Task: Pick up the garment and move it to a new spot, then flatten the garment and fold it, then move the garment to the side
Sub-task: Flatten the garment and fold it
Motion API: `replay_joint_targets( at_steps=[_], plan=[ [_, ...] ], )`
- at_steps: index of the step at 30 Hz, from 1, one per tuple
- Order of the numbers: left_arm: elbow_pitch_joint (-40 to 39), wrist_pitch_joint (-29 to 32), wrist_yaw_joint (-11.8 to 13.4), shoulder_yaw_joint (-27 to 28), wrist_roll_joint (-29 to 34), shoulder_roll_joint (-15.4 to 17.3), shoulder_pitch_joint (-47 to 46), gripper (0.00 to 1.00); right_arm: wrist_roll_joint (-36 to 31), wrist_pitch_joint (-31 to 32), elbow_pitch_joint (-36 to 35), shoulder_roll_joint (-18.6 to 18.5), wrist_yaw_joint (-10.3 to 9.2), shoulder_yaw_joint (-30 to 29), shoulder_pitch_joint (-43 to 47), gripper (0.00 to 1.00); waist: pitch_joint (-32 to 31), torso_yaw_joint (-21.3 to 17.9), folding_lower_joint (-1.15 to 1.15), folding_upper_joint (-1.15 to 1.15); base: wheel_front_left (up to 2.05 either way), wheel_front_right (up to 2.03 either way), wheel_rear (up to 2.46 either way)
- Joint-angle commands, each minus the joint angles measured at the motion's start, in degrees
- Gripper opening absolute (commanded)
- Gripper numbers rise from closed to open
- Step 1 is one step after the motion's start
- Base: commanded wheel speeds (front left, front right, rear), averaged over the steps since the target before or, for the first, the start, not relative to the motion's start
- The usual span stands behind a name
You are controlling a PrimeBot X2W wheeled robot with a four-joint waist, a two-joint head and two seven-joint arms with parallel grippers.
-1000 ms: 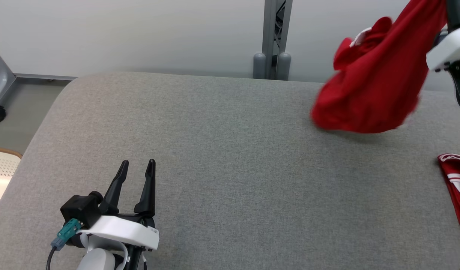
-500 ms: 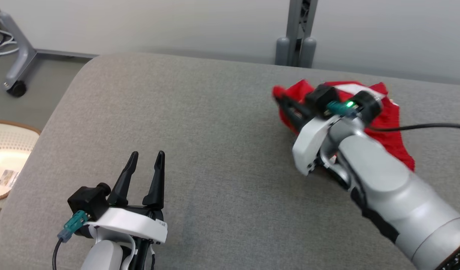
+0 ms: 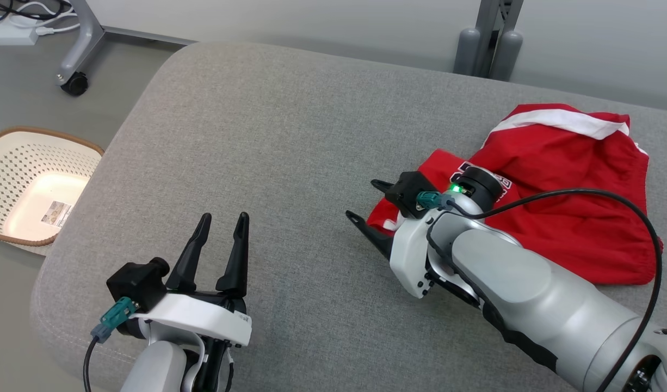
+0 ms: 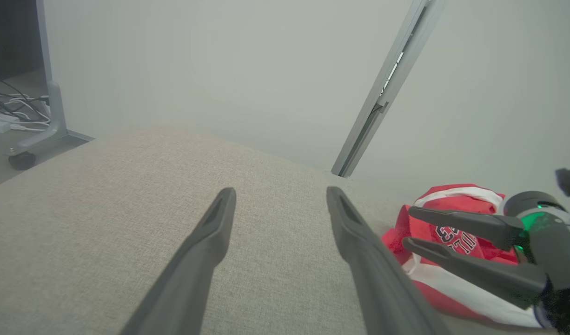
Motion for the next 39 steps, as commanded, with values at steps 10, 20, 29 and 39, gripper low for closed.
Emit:
replay_joint_targets(
  at_steps=[10,20,29,39],
  plan=[
    [-0.01,-0.21,0.2,3.74,2.68,0.29,0.83,1.0,4.33,-4.23,-2.03,-1.62,-0.02,0.41,-2.08,1.0,-4.71,-5.02,0.0,0.0,0.0,0.0,0.0],
    [-1.43,-0.21,-0.23,6.9,5.02,0.26,2.01,1.0,0.38,-5.54,-6.24,-8.89,-0.02,-15.37,0.11,1.0,-8.2,-12.75,0.0,0.0,0.0,0.0,0.0],
    [-2.44,-0.21,-0.56,7.83,6.04,0.28,2.75,1.0,-14.55,-5.56,-16.55,-13.11,-0.02,-46.38,17.5,1.0,-8.57,-18.23,0.0,0.0,0.0,0.0,0.0],
    [-1.85,-0.21,-0.84,7.54,6.54,0.29,3.29,1.0,-24.13,-5.57,-22.15,-7.6,-0.03,-62.12,33.19,1.0,-8.04,-20.21,0.0,0.0,0.0,0.0,0.0]
  ],
)
